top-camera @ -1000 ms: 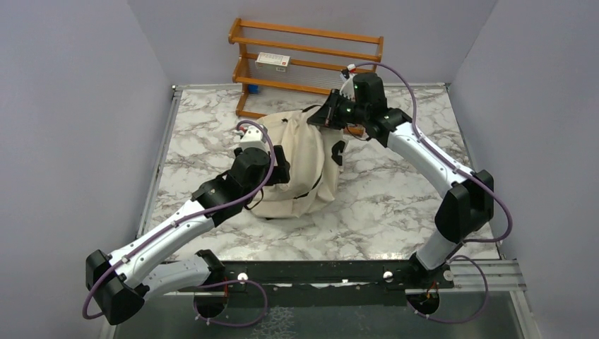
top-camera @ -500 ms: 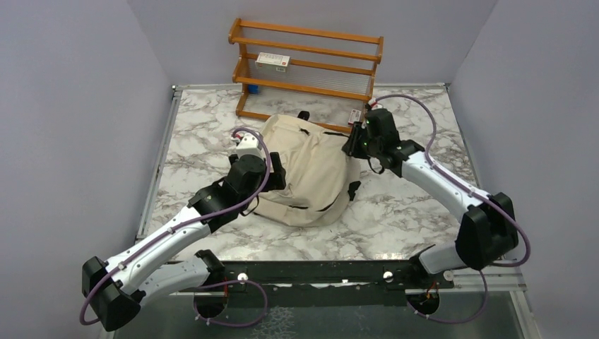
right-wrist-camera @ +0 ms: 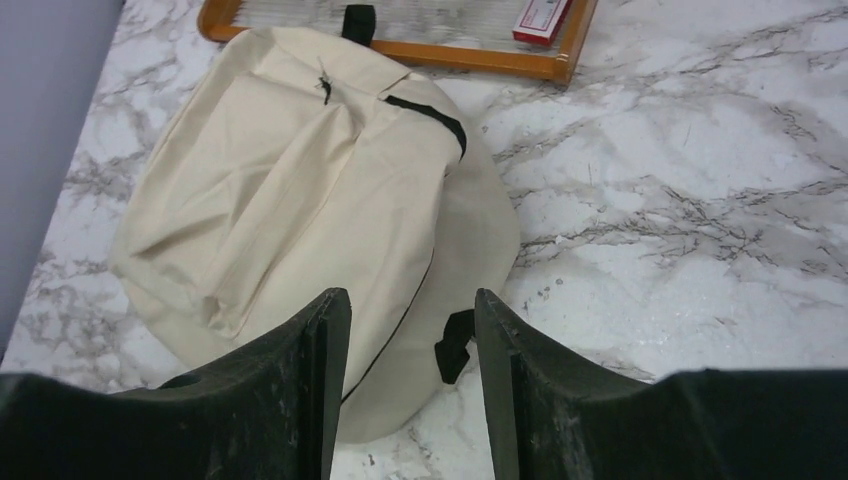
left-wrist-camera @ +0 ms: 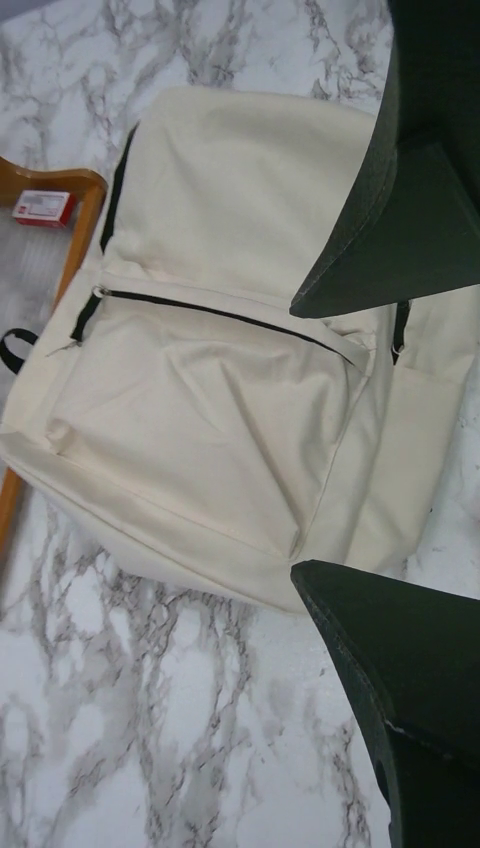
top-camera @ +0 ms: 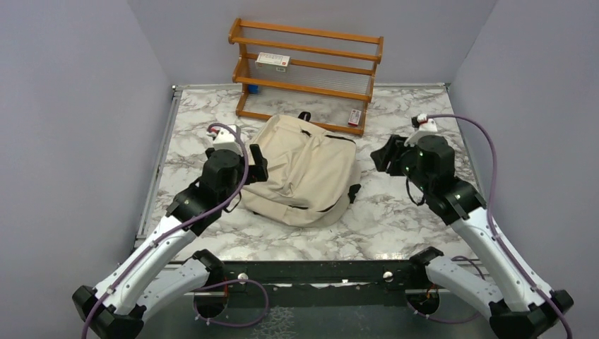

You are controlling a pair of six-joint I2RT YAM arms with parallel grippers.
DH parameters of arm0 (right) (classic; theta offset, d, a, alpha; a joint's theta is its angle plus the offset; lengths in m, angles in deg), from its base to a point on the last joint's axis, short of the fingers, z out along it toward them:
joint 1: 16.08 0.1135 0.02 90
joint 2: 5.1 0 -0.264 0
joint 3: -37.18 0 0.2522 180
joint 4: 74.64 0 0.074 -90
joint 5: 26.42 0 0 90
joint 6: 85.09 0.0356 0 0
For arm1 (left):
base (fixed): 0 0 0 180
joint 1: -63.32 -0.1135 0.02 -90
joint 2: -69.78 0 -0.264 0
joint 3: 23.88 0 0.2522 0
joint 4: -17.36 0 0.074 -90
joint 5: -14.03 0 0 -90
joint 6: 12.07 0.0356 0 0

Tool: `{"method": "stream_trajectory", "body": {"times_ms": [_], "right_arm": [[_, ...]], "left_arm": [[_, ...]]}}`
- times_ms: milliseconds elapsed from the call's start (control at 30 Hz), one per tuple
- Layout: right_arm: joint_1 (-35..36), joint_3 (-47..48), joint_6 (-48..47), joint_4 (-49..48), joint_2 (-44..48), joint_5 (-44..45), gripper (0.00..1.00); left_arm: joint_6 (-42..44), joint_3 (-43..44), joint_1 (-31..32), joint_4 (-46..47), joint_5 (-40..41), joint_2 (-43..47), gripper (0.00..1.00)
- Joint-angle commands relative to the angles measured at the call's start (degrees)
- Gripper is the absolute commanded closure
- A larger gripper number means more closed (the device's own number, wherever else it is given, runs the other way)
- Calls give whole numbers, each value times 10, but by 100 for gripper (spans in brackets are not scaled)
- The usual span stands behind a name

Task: Pack the student bag
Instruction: Reset both arms

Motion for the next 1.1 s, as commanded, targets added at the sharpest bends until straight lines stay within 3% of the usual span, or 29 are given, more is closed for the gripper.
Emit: {"method": "stream_trajectory", "body": {"times_ms": [0, 100, 333, 700, 1067], "right_arm": [[1, -45, -50, 9, 89, -104, 47], [1, -79, -57, -14, 154, -148, 46], [2, -126, -46, 16, 262, -66, 39], [2, -141, -35, 46, 313, -2, 0], [1, -151, -43, 48, 303, 16, 0]], "left_arm": [[34, 45, -2, -28, 50, 57, 9], [24, 35, -2, -38, 50, 81, 6], [-38, -27, -2, -60, 31, 135, 1], [-39, -75, -2, -64, 32, 161, 1], [-28, -92, -2, -50, 42, 161, 1]]}}
